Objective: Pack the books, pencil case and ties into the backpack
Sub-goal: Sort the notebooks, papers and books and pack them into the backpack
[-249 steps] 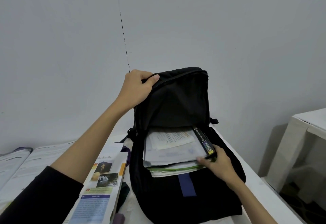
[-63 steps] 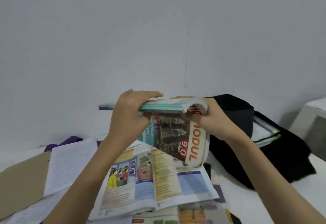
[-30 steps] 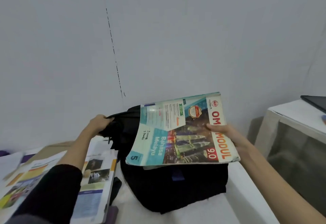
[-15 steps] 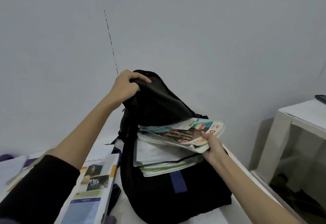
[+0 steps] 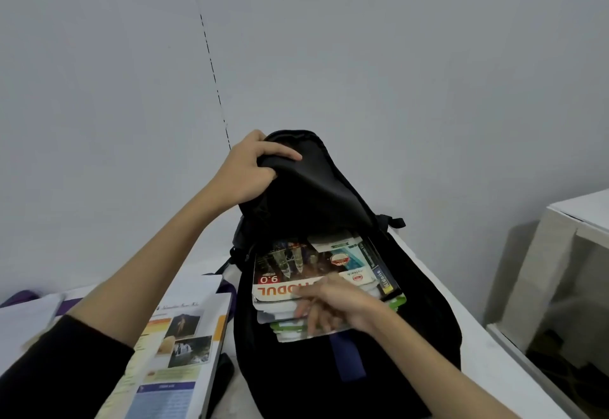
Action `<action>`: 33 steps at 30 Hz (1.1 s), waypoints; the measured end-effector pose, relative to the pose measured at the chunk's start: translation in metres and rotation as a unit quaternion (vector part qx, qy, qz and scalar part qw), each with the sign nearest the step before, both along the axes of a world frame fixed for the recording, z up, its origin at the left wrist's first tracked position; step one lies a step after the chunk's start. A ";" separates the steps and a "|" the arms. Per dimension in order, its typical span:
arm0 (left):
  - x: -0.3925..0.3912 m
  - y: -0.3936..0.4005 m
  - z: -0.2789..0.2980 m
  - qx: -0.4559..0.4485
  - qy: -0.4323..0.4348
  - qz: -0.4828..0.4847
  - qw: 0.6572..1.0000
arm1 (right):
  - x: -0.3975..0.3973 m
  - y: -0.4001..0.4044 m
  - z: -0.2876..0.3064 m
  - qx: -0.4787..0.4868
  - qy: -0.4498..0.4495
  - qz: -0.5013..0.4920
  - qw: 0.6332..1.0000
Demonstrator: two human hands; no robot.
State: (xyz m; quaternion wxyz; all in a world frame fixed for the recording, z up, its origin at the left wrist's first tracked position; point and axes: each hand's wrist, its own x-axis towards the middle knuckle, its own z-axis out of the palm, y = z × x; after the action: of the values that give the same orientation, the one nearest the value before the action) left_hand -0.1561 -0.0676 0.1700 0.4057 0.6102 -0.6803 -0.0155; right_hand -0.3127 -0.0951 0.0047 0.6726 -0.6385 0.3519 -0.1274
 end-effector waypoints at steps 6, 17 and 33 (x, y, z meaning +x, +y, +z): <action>-0.013 -0.005 -0.002 0.001 0.015 -0.019 1.000 | -0.016 -0.026 0.000 -0.521 0.246 0.032 0.817; -0.008 0.000 -0.006 0.004 0.026 -0.045 0.999 | -0.027 -0.020 -0.032 -0.516 0.385 -0.001 0.765; -0.007 -0.002 -0.013 0.012 0.026 -0.047 0.998 | -0.035 -0.053 -0.031 -0.507 0.334 -0.066 0.792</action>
State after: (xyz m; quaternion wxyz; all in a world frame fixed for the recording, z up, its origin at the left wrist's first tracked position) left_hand -0.1633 -0.0698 0.1573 0.4152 0.5819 -0.6968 -0.0585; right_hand -0.3474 -0.1485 -0.0262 0.0829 -0.8658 0.4810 -0.1103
